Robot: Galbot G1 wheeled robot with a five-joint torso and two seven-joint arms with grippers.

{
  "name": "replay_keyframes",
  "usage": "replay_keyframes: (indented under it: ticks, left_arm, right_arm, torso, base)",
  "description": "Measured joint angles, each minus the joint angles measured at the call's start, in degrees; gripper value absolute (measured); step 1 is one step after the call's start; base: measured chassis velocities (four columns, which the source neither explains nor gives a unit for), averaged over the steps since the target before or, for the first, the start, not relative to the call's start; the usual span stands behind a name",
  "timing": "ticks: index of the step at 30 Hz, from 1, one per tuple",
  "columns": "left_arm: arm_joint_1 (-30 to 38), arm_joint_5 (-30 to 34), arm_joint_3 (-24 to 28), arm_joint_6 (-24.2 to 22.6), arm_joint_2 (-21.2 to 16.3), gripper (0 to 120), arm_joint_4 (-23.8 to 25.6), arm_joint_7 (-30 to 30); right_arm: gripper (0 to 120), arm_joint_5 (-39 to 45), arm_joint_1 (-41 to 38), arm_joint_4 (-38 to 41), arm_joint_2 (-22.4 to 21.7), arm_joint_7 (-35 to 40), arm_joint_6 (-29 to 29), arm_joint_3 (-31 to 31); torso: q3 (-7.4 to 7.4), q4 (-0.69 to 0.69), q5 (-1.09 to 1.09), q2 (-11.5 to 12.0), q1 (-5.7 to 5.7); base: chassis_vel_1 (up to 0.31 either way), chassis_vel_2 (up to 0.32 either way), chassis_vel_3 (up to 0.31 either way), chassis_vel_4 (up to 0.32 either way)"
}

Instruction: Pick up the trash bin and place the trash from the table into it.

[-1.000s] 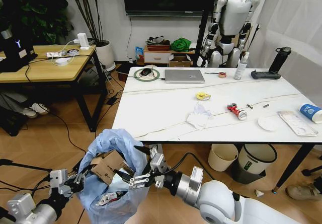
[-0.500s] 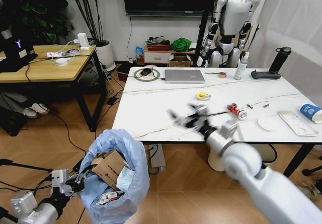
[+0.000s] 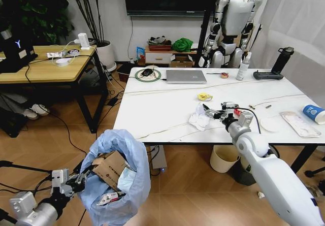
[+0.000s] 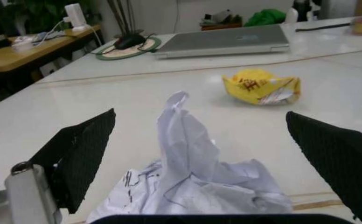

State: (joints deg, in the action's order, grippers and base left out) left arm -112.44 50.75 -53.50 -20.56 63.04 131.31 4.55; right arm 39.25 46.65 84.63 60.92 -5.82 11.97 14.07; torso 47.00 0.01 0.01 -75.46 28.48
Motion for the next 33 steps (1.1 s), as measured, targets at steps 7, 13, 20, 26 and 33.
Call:
replay_keyframes:
  ticks: [7, 13, 20, 26, 33]
  left_arm:
    - [0.05, 0.13, 0.02, 0.14, 0.07, 0, 0.04, 0.1]
    - [0.0, 0.23, -0.06, 0.24, 0.13, 0, -0.1, 0.26]
    - [-0.01, 0.43, -0.29, 0.26, 0.14, 0, -0.22, 0.29]
    - [0.1, 0.63, -0.46, 0.27, 0.06, 0, -0.31, 0.3]
    - [0.14, 0.66, -0.62, 0.27, 0.1, 0, -0.39, 0.29]
  right_arm:
    - [93, -3.17, -2.57, -4.9, 1.16, -2.9, -1.34, -2.18]
    - [73, -5.13, -4.16, -8.48, 1.33, -4.13, -2.15, -2.94]
    - [47, -6.14, -4.59, -10.03, 1.34, -5.03, -2.92, -3.78]
    - [27, -6.7, -4.26, -10.07, 1.01, -5.38, -3.44, -4.54]
    - [1, -6.69, -3.64, -9.24, 0.0, -5.42, -4.07, -6.33]
  torso:
    - [0.0, 0.0, -0.01, 0.0, 0.0]
    - [-0.01, -0.02, -0.01, 0.0, 0.0]
    - [-0.01, -0.01, -0.01, 0.0, -0.01]
    - [-0.01, -0.02, -0.01, -0.01, -0.01]
    - [-0.01, -0.01, -0.01, -0.01, -0.01]
  base:
    - [0.0, 0.0, 0.0, 0.0]
    - [0.0, 0.0, 0.0, 0.0]
    - [0.0, 0.0, 0.0, 0.0]
    - [0.0, 0.0, 0.0, 0.0]
    - [0.0, 0.0, 0.0, 0.0]
